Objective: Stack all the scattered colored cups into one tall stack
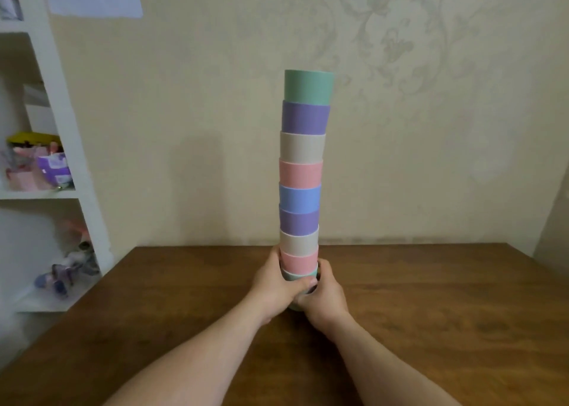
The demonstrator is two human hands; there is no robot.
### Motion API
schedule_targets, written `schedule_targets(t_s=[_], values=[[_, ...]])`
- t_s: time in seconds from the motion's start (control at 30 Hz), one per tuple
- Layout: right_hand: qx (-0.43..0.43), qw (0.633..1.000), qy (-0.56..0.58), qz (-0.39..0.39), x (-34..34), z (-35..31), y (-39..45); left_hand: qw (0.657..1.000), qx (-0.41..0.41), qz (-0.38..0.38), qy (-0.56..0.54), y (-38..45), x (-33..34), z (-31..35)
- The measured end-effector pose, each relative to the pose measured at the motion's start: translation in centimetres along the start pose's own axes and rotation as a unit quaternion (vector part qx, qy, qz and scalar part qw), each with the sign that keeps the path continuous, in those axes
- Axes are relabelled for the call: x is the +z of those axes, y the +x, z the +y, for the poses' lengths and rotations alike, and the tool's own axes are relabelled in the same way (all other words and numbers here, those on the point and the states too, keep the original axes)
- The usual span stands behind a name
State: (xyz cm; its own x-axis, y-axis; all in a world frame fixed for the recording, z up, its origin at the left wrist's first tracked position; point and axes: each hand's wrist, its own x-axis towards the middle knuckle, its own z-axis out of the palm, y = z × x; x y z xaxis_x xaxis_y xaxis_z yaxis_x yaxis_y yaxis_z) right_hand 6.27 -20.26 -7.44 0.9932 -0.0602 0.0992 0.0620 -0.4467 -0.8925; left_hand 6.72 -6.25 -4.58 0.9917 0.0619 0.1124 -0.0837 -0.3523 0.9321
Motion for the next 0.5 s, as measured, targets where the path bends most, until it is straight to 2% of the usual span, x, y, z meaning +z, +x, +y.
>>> schedule_targets(t_s=[0.27, 0.5], values=[[-0.035, 0.999, 0.004, 0.027, 1.3, 0.5, 5.0, 0.997, 0.003, 0.06, 0.041, 4.7, 0.9, -0.9], [-0.045, 0.999, -0.017, 0.025, 1.4, 1.3, 7.2, 0.996, 0.004, 0.079, 0.043, 6.3, 1.8, -1.5]])
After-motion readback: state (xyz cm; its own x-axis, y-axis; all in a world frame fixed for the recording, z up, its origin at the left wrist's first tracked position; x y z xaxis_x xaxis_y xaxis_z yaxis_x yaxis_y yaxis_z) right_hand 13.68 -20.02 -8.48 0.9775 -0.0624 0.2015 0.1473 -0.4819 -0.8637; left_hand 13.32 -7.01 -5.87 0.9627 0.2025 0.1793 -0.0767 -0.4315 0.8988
